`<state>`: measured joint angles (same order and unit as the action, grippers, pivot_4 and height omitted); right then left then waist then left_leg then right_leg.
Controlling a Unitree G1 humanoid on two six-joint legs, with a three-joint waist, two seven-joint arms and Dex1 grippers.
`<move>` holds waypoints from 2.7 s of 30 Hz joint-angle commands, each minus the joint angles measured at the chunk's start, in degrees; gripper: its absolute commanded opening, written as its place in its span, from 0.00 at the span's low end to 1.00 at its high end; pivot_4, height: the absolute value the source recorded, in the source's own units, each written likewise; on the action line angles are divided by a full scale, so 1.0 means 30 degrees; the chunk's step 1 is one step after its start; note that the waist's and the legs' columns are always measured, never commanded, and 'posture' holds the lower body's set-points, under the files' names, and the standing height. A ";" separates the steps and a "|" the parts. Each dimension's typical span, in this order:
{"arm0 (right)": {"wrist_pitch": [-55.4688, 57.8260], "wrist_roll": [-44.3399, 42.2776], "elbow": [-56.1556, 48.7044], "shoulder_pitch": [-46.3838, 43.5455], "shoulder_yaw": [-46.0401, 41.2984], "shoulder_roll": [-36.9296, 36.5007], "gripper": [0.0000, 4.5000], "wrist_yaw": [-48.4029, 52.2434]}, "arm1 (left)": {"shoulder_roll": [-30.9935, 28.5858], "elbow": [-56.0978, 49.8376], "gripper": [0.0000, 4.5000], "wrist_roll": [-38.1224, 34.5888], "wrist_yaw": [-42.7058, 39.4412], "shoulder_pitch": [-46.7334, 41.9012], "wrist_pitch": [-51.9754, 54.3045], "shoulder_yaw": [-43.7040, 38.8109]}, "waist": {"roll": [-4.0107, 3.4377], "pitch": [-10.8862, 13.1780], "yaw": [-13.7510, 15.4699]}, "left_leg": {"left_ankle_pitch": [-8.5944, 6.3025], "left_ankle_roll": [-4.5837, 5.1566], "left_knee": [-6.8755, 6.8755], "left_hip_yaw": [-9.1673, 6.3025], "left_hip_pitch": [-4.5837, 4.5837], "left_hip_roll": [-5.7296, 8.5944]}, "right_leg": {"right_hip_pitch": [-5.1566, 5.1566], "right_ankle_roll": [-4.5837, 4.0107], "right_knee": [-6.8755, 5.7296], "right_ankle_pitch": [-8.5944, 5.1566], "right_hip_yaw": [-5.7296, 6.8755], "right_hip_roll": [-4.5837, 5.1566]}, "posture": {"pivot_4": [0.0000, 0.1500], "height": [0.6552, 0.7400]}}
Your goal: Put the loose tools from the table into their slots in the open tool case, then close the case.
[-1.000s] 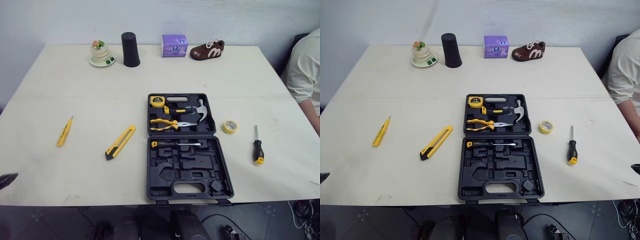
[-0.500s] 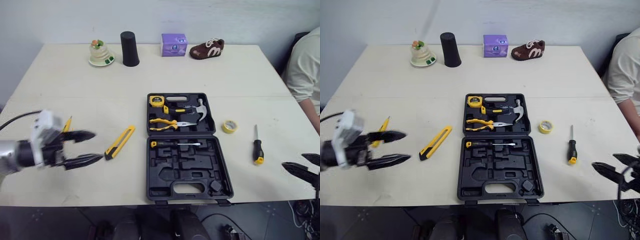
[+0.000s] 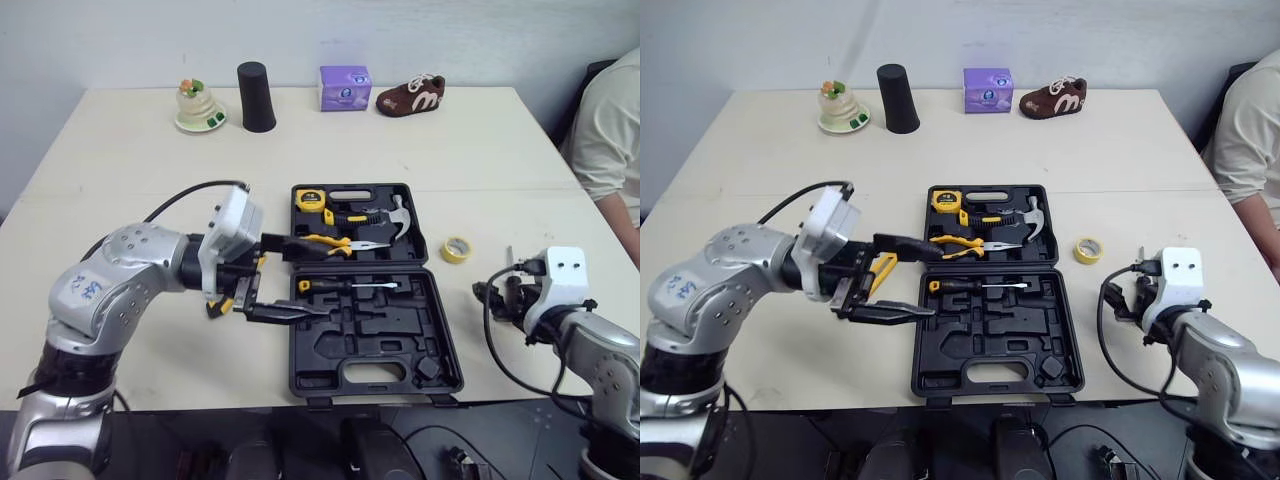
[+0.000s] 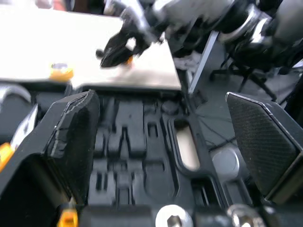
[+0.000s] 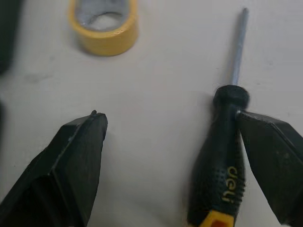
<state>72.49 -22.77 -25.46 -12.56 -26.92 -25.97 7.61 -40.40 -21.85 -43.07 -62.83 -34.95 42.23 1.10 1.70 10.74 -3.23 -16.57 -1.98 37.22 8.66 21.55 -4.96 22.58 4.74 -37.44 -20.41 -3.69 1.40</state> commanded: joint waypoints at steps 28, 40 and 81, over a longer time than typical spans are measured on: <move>-0.0634 -0.5101 -0.2896 -0.6626 0.7388 -0.8072 0.23 1.2556 | -0.3354 0.1424 1.00 0.2330 -0.2373 0.2373 -0.2715 -0.0785 | -0.0034 0.0053 -0.0606 | 0.0044 -0.0025 -0.0073 0.0033 -0.0024 -0.0065 | 0.0058 -0.0008 -0.0024 -0.0014 0.0015 0.0000 | 1.00 0.88; -0.9967 0.1102 0.2513 -0.8950 1.6329 -1.0909 0.23 2.0046 | -0.4285 0.0445 1.00 0.3730 -0.2440 0.3770 -0.4109 -0.0396 | -0.0007 0.0059 -0.0358 | -0.0042 0.0165 0.0211 -0.0006 0.0345 -0.0042 | 0.0290 0.0065 -0.0066 0.0009 0.0073 0.0086 | 1.00 0.88; -1.6639 0.1428 0.8608 -0.5510 1.2157 -0.4565 0.01 2.1428 | -0.2973 0.1786 1.00 0.4100 -0.2939 0.2546 -0.4659 0.0528 | 0.0010 0.0047 -0.0391 | -0.0024 0.0126 0.0312 0.0031 0.0298 -0.0016 | 0.0301 0.0053 -0.0244 0.0007 0.0074 0.0026 | 1.00 0.88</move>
<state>23.55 -18.88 1.21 -29.17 10.20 -38.63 71.29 -49.52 -16.46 -30.54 -71.24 -26.43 28.69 2.98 1.73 10.89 -4.40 -16.64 -1.60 38.16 8.75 22.44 -5.00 23.48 4.90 -38.21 -20.39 -3.46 1.48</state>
